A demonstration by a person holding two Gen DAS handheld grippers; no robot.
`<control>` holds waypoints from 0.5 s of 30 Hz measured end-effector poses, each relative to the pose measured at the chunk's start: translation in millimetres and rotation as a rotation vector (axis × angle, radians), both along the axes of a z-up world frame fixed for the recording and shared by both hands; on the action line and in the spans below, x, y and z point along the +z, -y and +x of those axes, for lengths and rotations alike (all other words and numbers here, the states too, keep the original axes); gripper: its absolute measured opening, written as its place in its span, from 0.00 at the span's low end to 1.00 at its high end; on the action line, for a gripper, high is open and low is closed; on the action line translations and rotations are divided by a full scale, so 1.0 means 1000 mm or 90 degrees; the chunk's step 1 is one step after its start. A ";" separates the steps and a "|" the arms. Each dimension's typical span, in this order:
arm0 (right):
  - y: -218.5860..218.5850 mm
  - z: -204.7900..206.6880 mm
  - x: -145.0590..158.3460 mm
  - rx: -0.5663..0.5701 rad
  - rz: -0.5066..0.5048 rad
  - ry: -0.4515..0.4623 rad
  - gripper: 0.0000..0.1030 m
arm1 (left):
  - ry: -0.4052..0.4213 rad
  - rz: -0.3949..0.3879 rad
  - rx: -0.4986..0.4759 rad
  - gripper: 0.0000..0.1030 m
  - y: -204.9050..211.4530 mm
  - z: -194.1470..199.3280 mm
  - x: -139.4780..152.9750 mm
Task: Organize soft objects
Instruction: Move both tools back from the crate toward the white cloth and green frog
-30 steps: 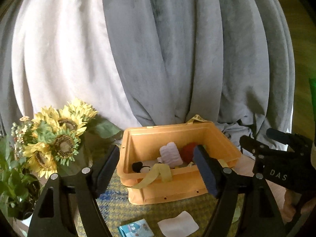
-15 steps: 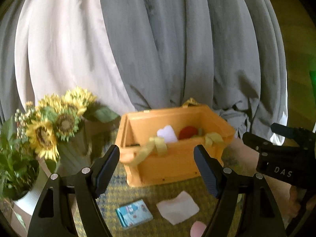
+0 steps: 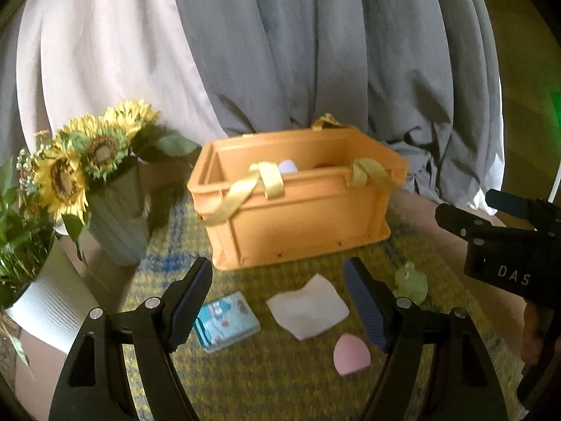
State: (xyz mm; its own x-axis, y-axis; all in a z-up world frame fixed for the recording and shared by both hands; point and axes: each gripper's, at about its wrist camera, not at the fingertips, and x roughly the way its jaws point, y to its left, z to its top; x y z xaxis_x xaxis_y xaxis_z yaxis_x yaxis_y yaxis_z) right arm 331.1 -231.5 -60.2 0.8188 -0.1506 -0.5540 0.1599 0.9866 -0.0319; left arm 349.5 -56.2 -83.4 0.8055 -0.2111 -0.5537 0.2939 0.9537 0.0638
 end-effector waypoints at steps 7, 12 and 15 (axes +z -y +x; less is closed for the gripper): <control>-0.001 -0.002 -0.021 0.003 0.007 -0.043 0.83 | -0.045 0.005 -0.010 0.75 0.000 -0.004 -0.019; 0.001 0.001 -0.035 0.008 0.024 -0.075 0.83 | -0.071 0.009 -0.013 0.75 0.002 0.001 -0.030; 0.005 0.005 -0.043 0.004 0.038 -0.094 0.83 | -0.088 0.008 -0.017 0.75 0.004 0.005 -0.037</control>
